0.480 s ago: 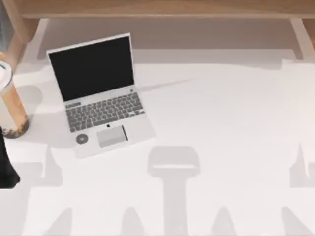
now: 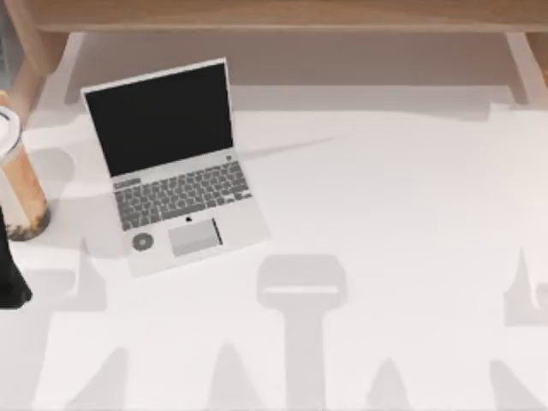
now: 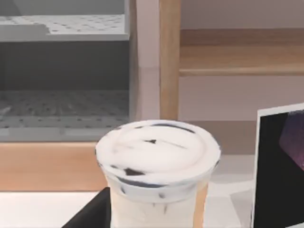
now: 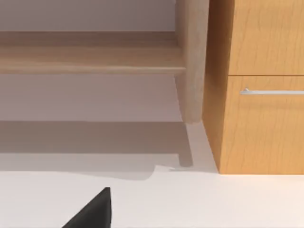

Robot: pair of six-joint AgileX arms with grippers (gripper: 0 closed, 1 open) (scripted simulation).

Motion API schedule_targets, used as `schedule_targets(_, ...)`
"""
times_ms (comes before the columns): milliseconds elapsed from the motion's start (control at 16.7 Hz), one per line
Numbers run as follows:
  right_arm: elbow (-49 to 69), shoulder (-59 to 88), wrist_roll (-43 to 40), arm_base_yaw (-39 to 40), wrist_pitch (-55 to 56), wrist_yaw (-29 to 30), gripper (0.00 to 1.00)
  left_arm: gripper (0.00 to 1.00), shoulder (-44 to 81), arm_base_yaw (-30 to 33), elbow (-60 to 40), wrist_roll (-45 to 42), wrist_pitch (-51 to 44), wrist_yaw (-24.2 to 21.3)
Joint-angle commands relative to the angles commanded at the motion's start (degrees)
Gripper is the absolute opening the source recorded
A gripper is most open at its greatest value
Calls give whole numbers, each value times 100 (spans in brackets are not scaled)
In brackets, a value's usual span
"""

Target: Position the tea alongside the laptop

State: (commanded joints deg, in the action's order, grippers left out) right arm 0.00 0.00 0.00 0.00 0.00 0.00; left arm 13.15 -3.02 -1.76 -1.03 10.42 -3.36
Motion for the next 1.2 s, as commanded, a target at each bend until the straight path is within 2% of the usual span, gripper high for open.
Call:
schedule_targets(660,0,0,0,0,0,0,100,100,5037,-782,-455,-265,2956,-871)
schedule_targets(900,0,0,0,0,0,0,100,100,5838,-958,-557,-325,3575,-1066)
schedule_targets(1200,0,0,0,0,0,0,100,100,5881,-955,-541,-327,3628,-1079)
